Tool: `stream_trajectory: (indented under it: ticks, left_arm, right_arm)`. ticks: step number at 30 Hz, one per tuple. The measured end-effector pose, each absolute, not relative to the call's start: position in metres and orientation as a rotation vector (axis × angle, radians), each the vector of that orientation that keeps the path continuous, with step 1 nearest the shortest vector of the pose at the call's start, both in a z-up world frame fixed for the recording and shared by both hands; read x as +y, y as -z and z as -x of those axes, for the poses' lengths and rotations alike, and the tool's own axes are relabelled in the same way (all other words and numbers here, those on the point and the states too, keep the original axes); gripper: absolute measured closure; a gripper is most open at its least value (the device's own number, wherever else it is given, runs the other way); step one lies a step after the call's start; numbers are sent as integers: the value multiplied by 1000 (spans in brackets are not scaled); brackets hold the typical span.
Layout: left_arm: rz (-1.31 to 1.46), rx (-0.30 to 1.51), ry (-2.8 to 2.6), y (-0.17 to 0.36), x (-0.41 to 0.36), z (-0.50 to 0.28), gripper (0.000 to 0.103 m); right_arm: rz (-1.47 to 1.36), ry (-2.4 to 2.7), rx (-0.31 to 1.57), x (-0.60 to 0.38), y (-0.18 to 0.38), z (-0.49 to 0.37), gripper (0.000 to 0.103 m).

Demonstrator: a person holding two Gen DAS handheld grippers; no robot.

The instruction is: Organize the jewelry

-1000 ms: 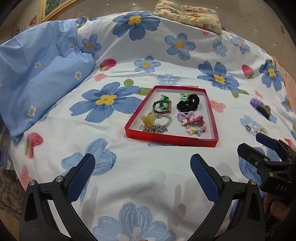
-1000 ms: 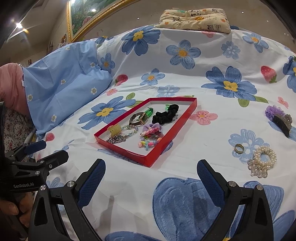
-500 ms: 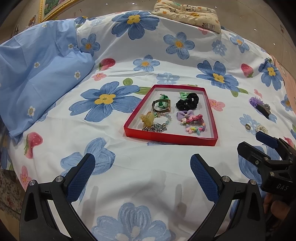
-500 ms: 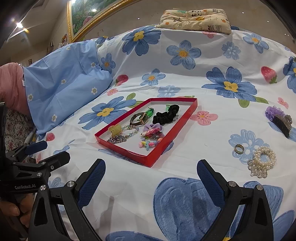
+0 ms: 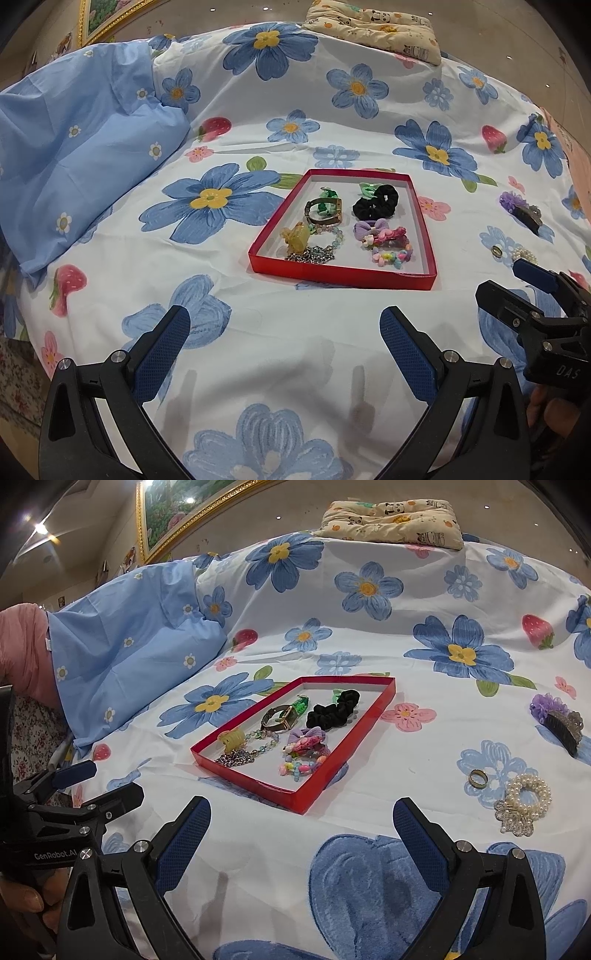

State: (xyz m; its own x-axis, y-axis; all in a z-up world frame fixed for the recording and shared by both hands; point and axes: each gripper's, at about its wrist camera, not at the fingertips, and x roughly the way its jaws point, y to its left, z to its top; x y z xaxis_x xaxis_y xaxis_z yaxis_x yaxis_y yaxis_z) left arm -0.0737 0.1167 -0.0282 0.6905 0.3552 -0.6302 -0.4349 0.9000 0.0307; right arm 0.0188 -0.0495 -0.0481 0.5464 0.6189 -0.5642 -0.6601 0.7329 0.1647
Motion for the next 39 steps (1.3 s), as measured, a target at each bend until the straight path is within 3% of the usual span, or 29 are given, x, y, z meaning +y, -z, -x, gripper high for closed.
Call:
stream_trajectory:
  ticks: [39]
  left_arm:
    - [134, 704, -408, 36, 117, 58, 0]
  right_arm:
    - [77, -756, 653, -56, 51, -29, 3]
